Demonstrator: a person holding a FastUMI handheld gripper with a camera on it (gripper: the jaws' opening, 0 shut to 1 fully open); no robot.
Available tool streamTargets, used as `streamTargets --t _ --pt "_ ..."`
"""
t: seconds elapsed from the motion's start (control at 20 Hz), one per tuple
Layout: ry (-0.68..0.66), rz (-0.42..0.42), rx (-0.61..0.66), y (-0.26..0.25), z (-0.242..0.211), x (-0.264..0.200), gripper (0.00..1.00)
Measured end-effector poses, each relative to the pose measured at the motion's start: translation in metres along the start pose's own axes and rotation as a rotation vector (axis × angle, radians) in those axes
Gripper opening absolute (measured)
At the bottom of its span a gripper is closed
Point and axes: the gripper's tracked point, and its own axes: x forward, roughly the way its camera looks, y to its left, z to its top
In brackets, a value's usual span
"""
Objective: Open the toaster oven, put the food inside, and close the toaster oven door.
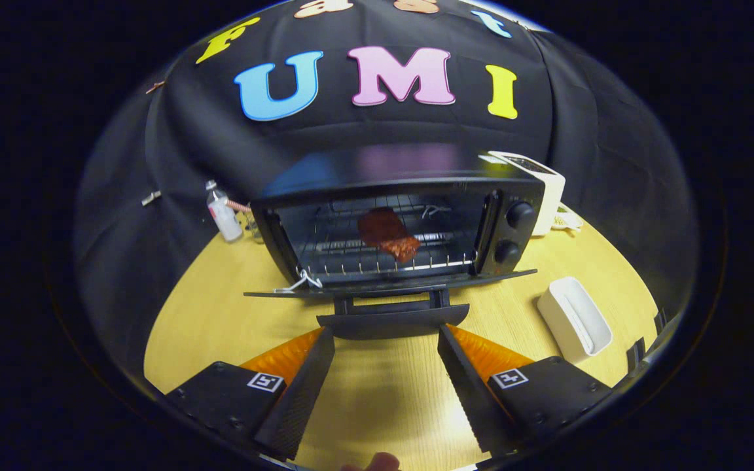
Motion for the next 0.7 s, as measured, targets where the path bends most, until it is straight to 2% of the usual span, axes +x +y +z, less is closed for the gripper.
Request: streamTargets --t 0.15,0.45,0.7 --pt "-0.047 0.0 0.021 0.009 0.034 0.013 0.99" --pt "-0.073 0.003 0.042 0.021 0.067 0.04 0.99" --pt "-0.101 -0.007 0.062 0.011 0.069 0.021 0.99"
